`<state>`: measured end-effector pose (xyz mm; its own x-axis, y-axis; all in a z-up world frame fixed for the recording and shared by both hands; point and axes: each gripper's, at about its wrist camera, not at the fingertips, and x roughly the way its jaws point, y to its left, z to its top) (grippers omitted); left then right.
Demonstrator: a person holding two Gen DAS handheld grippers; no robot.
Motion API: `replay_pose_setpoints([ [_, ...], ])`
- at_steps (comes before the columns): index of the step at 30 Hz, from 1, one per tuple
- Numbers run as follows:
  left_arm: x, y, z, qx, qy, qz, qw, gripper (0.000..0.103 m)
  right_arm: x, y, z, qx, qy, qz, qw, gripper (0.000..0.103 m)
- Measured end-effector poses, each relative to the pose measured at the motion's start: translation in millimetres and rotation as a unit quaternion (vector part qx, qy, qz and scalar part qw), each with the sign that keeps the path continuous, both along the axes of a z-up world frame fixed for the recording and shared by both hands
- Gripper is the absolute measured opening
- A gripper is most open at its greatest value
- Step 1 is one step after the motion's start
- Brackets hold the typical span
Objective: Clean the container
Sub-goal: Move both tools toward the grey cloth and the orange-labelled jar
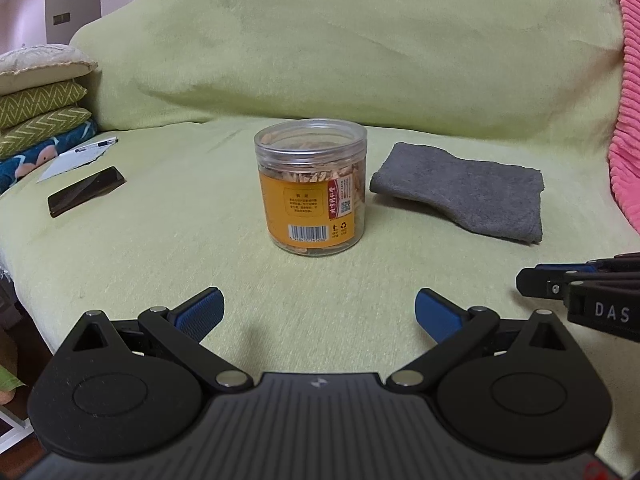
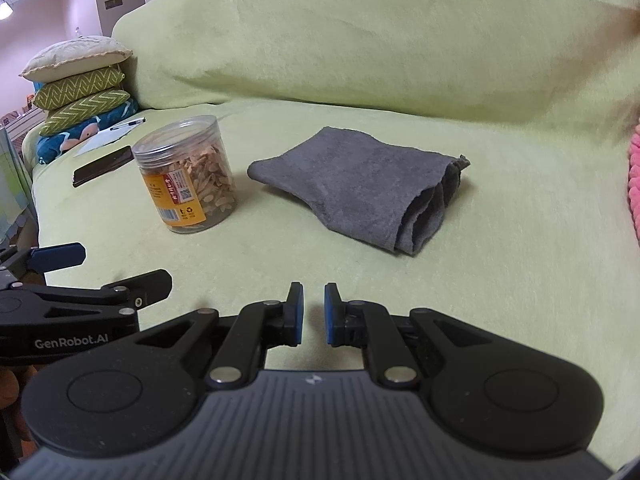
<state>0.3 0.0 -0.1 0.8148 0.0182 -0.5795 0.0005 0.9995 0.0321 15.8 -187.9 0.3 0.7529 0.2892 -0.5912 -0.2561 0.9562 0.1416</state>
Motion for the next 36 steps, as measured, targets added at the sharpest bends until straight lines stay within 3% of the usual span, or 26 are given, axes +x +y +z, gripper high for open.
replay_pose_setpoints([
  [8,5.6,-2.6,-4.5,0.017,0.007,-0.005,0.9998,0.102,0.8,-3.5,-2.9,0.0,0.003,-0.003,1.0,0.009],
  [15,1.9,0.0,-4.4,-0.006,0.01,-0.012,0.9999,0.102,1.3,-4.8,-5.9,-0.002,0.008,-0.006,1.0,0.009],
  [36,8.9,-2.1,-10.3,-0.009,0.019,-0.018,0.9996,0.102,4.9,-1.9,-13.1,-0.007,0.014,-0.002,1.0,0.009],
])
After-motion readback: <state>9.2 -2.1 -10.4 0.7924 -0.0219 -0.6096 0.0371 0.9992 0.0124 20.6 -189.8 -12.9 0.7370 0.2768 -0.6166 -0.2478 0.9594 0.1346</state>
